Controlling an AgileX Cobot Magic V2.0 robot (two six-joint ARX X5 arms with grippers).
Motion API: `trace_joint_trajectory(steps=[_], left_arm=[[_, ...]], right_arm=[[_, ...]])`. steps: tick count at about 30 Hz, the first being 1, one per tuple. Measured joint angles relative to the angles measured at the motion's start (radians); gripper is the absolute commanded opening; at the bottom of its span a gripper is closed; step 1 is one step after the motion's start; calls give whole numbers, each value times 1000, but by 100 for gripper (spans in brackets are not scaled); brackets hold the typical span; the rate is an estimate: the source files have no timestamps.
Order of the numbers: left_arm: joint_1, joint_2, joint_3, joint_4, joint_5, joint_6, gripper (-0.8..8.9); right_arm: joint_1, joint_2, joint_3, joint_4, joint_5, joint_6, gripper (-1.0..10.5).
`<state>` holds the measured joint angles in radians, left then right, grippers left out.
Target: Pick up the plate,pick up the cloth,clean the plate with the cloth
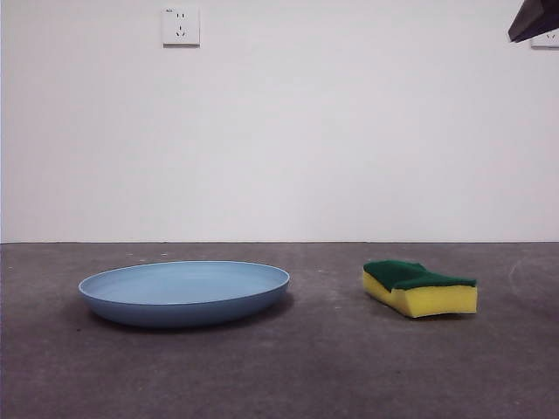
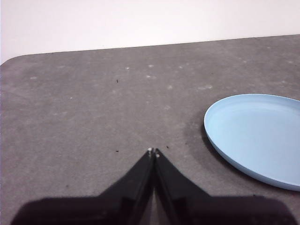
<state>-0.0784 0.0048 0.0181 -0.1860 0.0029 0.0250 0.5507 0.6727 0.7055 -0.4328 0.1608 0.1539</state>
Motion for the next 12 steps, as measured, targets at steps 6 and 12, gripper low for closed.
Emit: trace_joint_trajectory(steps=[6, 12], left_arm=[[0, 0, 0, 0, 0, 0, -3], [0, 0, 0, 0, 0, 0, -3]], right_arm=[[0, 0, 0, 0, 0, 0, 2], [-20, -39, -1, -16, 36, -37, 2]])
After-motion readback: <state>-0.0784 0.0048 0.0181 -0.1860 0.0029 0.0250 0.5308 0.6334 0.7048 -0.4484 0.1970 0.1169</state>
